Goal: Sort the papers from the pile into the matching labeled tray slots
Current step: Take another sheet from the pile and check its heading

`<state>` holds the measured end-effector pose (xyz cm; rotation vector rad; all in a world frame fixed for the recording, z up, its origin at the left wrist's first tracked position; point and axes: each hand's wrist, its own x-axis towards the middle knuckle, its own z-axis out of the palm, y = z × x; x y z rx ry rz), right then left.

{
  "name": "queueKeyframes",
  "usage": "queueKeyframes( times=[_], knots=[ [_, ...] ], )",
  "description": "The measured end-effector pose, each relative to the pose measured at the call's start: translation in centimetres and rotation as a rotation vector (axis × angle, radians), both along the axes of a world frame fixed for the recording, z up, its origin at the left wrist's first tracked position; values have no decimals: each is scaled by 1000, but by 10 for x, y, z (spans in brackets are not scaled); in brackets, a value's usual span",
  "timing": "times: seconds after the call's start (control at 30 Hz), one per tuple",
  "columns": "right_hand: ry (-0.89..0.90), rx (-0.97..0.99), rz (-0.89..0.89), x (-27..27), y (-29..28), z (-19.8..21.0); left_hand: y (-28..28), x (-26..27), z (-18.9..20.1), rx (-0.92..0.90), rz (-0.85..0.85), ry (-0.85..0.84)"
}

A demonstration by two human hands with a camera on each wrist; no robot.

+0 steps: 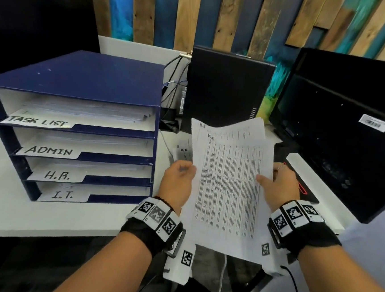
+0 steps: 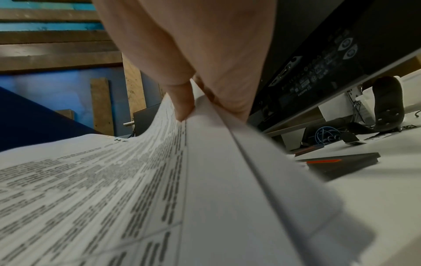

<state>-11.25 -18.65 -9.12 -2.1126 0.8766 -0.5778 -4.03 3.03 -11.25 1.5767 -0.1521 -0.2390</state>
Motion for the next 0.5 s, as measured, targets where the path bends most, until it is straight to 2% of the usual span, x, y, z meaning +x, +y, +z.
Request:
queueKeyframes(
  times=[0.2, 0.37, 0.5],
  knots=[
    [-109, 5, -36, -7, -2, 4, -5, 10, -4, 29, 115, 8],
    [-174, 1, -87, -10, -6, 5, -5, 7, -10, -111, 170, 25],
    [-205, 33, -51, -11, -8, 5, -6, 9, -12, -104, 201, -6]
  ],
)
